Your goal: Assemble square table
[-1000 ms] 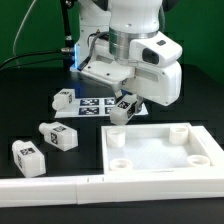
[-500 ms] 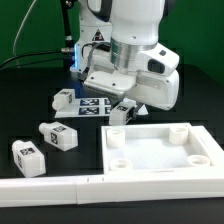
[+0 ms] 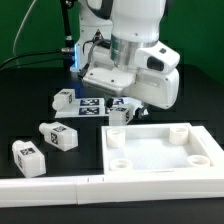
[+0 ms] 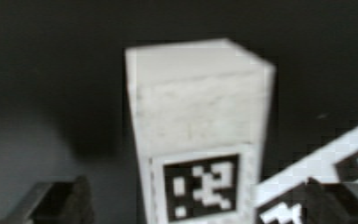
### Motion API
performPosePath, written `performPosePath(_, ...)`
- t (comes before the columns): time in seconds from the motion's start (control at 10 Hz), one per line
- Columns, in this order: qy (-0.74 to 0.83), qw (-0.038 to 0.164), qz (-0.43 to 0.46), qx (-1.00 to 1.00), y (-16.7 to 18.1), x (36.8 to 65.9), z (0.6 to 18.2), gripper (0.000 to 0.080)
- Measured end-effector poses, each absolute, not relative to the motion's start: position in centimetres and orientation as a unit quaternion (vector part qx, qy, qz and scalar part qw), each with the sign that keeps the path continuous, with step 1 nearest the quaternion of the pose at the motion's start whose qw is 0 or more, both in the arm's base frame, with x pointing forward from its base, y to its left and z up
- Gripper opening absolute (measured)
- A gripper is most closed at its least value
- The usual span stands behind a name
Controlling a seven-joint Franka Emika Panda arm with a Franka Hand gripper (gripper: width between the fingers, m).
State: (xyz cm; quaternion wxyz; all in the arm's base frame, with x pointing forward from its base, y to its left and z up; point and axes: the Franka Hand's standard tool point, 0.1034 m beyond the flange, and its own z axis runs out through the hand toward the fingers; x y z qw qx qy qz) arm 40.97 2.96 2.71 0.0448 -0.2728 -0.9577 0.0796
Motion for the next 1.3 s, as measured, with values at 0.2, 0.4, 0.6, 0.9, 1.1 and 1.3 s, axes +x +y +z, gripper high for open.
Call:
performPosePath(0.2, -0.944, -0.018, 0.072, -0.320, 3.9, 42.6, 5.7, 0.0642)
performPosePath(0.4, -0.926, -0.091, 0.064, -0.361, 6.1, 44.3, 6.4, 0.0648)
performPosePath(0.6, -0.925, -0.143, 0.071, -0.346, 7.3, 46.2, 6.6, 0.0649)
performPosePath(0.9, -0.912, -0.203, 0.076, -0.349, 9.2, 45.4, 6.2, 0.0649)
performPosePath(1.1, -0.900, -0.241, 0.091, -0.353, 9.5, 45.0, 6.1, 0.0649)
performPosePath(1.3, -0.867, -0.257, 0.088, -0.418, 8.6, 45.4, 6.0, 0.0649)
